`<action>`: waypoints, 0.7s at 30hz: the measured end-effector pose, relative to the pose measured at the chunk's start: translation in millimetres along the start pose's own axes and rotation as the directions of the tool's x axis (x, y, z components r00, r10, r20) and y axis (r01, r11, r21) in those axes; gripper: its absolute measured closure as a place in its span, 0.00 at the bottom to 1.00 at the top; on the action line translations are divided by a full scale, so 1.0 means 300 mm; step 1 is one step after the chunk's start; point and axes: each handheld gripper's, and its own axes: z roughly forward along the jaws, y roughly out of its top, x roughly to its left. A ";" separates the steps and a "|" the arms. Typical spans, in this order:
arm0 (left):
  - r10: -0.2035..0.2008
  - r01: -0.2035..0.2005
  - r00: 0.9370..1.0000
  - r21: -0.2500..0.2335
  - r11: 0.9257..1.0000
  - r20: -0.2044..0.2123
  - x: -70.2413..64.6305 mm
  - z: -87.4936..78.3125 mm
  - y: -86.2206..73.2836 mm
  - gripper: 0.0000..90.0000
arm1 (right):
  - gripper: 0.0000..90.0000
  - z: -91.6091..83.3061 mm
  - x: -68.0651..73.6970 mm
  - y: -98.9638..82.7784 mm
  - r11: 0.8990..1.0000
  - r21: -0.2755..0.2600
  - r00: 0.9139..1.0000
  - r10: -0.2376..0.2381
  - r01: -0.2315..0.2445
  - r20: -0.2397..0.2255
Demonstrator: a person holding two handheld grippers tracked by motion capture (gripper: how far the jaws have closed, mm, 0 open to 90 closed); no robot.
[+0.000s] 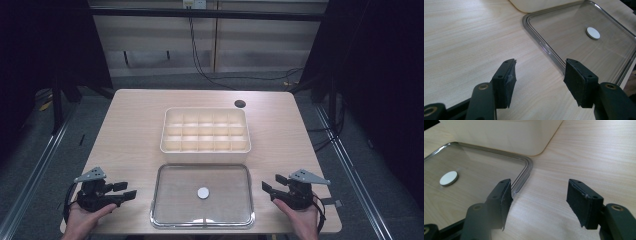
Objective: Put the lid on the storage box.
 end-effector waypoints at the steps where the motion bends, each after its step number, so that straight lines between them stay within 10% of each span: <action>1: 0.002 -0.002 1.000 0.003 1.000 -0.004 0.001 -0.001 0.000 0.48 | 0.41 -0.003 -0.002 -0.001 1.000 -0.002 1.000 0.008 -0.008 -0.002; 7: -0.013 0.013 1.000 -0.004 1.000 -0.002 -0.008 -0.006 0.000 0.49 | 0.33 -0.012 0.000 0.006 0.999 0.021 0.999 0.026 -0.027 0.047; 21: 0.022 -0.022 1.000 0.013 1.000 0.009 -0.054 0.018 0.033 0.50 | 0.47 -0.032 0.062 0.049 1.000 0.021 0.999 0.005 -0.005 -0.032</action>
